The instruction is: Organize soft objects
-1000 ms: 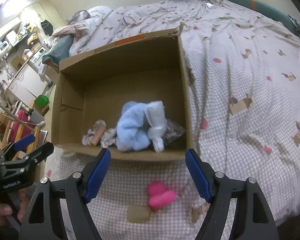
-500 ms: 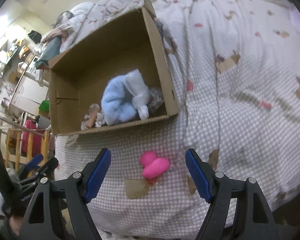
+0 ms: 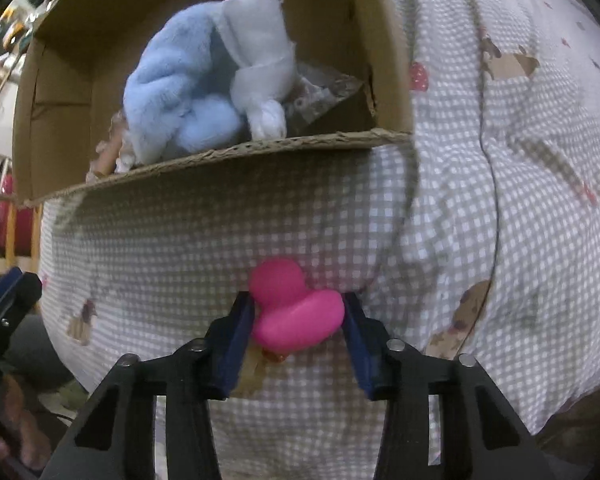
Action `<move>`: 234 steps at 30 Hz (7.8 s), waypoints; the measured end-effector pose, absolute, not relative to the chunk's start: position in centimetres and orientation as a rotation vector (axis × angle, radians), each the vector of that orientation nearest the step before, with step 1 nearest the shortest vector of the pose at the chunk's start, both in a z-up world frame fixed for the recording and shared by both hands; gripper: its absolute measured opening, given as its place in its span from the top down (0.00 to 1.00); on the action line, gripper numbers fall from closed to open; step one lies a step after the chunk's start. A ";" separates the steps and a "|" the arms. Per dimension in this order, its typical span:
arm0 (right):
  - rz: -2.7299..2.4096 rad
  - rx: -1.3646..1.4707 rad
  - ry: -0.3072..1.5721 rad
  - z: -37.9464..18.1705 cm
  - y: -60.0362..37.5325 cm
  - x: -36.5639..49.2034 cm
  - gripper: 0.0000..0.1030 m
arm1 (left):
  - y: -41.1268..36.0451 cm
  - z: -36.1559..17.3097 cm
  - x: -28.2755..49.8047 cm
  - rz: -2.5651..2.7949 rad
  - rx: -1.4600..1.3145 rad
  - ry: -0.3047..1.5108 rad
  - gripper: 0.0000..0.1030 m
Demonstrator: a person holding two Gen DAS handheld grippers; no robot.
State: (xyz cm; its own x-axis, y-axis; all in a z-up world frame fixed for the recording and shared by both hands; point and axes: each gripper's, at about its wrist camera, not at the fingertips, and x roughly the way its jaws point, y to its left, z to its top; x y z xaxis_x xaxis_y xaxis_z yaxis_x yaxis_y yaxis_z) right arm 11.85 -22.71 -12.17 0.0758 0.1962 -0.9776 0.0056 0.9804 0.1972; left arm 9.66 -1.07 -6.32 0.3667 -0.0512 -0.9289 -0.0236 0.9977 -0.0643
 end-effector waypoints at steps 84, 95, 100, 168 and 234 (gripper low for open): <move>0.257 0.323 1.102 -3.0 -23.1 16.9 0.56 | -1.1 -2.9 19.6 -0.169 0.034 1.004 0.91; 0.348 0.343 1.132 -4.4 -20.4 17.9 0.56 | -0.3 -4.0 20.1 -0.140 -0.014 1.042 0.90; 0.351 0.342 1.149 -5.0 -19.9 18.0 0.56 | -1.0 -4.4 20.0 -0.159 -0.001 1.057 0.90; 0.156 0.177 0.761 3.1 -21.0 6.8 0.00 | 2.6 4.2 6.7 0.006 -0.017 0.767 0.01; 0.110 0.102 0.807 1.2 -20.2 7.9 0.00 | 2.2 1.8 8.3 -0.045 -0.045 0.824 0.01</move>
